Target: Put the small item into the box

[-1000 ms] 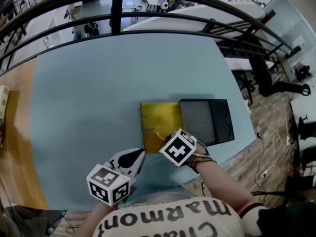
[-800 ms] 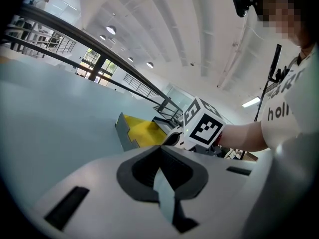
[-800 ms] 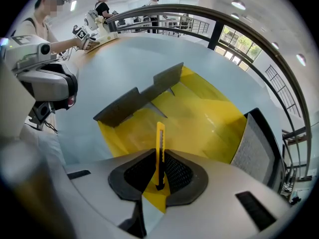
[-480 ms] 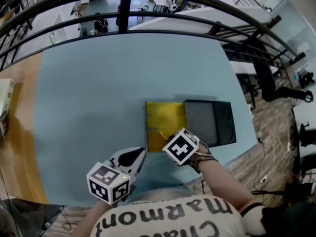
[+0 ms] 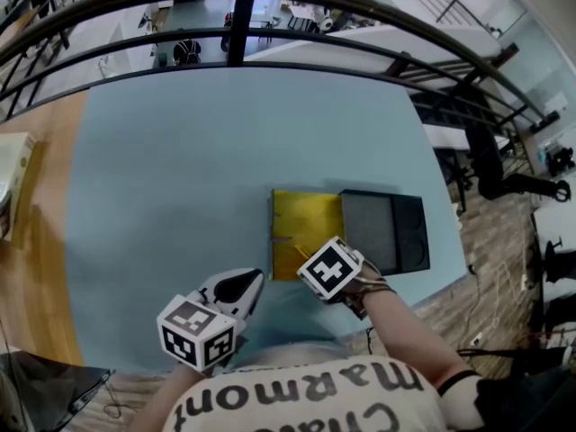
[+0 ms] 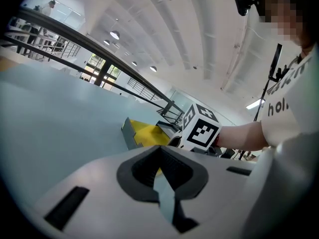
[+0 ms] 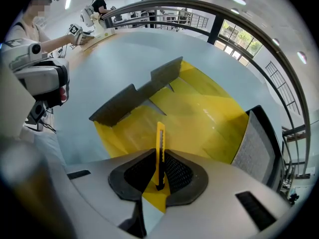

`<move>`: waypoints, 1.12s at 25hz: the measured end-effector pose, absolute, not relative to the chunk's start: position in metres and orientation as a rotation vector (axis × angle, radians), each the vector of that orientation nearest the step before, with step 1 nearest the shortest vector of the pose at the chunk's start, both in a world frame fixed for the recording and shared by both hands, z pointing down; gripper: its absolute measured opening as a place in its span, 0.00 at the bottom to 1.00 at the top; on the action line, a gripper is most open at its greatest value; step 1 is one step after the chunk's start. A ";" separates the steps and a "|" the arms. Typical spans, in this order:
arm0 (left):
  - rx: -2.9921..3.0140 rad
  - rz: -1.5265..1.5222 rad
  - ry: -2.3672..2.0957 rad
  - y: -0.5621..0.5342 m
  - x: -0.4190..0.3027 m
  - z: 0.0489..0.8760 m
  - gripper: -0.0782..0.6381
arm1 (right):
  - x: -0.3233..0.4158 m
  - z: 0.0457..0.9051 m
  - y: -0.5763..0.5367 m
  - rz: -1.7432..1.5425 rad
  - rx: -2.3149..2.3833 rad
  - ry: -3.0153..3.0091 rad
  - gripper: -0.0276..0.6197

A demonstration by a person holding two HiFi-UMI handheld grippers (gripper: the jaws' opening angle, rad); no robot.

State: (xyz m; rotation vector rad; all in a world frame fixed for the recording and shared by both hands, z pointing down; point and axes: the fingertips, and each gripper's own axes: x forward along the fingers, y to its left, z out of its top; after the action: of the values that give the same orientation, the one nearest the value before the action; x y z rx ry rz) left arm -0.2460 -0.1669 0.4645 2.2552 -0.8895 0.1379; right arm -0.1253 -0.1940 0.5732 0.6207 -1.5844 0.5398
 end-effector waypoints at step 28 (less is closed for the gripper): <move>2.284 0.183 -0.922 -0.139 -0.278 0.459 0.11 | -0.129 0.572 -0.197 0.498 0.657 -1.625 0.15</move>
State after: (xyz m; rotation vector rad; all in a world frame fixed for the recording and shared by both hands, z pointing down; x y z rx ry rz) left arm -0.2784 -0.1386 0.4585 2.2837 -0.9218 0.1832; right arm -0.1294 -0.1971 0.5715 0.6572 -1.6251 0.4977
